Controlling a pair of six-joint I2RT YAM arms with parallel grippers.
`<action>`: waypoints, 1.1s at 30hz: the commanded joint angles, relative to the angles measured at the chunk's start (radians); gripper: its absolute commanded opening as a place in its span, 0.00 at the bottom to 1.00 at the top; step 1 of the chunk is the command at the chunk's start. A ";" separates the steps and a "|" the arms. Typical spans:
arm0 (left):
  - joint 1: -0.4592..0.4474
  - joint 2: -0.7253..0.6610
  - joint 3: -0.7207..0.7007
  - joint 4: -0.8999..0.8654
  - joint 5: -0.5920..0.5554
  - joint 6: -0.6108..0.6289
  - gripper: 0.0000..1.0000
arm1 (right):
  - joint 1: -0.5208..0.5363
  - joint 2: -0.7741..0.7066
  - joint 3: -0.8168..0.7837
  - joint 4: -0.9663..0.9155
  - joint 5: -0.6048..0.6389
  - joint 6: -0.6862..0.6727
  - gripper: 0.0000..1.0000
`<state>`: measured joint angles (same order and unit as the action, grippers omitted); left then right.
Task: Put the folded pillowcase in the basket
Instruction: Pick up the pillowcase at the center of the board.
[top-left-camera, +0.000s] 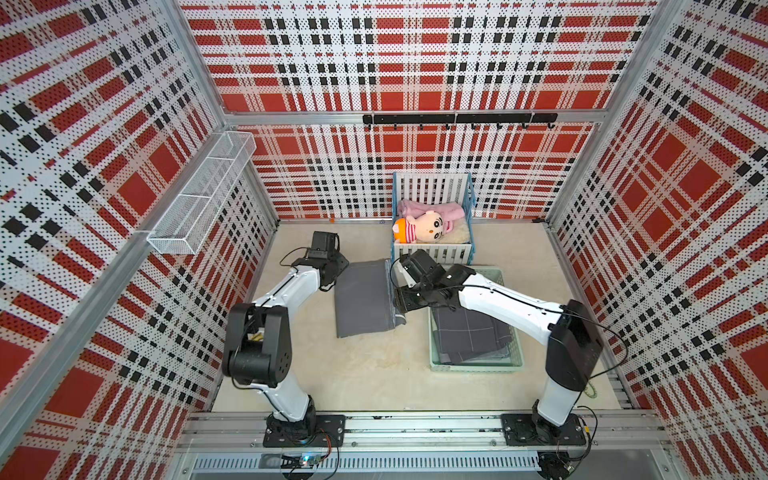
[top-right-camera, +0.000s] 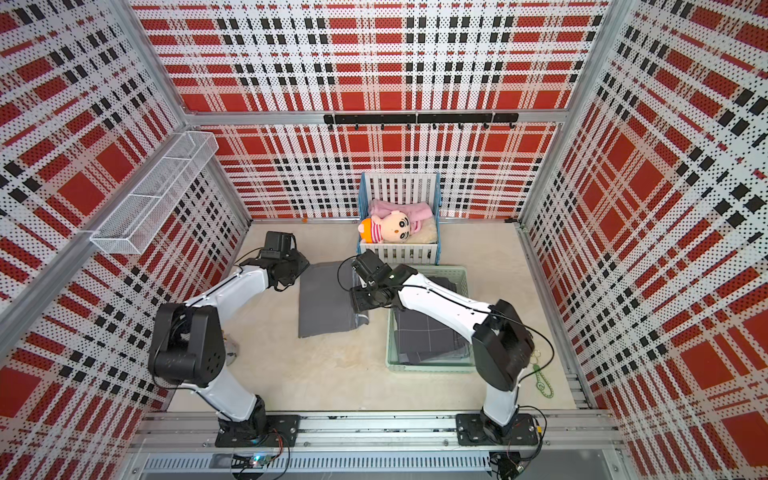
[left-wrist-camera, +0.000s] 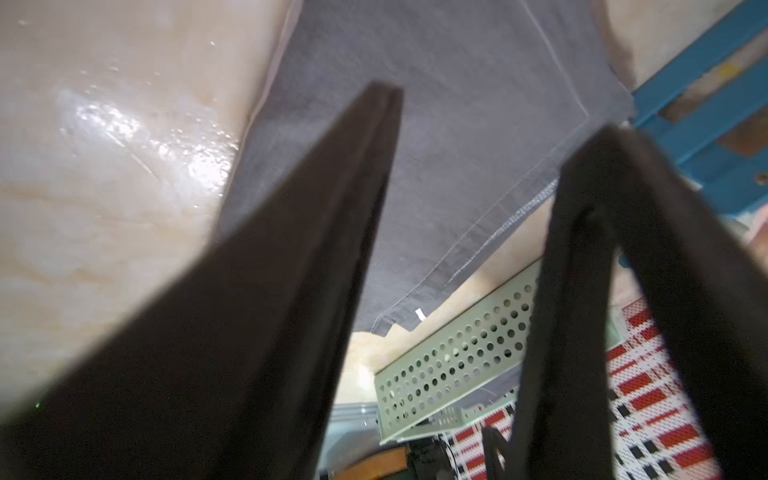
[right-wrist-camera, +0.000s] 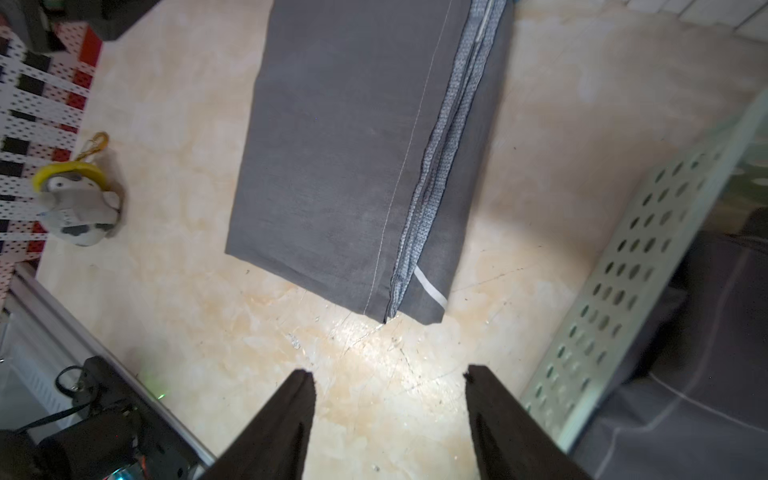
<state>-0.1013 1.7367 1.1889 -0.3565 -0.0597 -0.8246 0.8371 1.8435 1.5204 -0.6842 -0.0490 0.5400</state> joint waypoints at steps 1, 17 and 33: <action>0.019 0.097 0.067 -0.068 0.011 0.110 0.45 | -0.003 0.094 0.077 -0.049 0.028 -0.021 0.68; 0.037 0.322 0.162 -0.106 -0.074 0.156 0.44 | -0.006 0.314 0.137 -0.065 -0.067 0.006 0.77; 0.012 0.122 -0.076 -0.013 -0.013 0.117 0.00 | -0.009 0.238 0.009 0.094 -0.154 0.082 0.00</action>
<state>-0.0746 1.9282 1.1809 -0.3176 -0.0879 -0.6949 0.8307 2.1395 1.5681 -0.6441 -0.1993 0.6071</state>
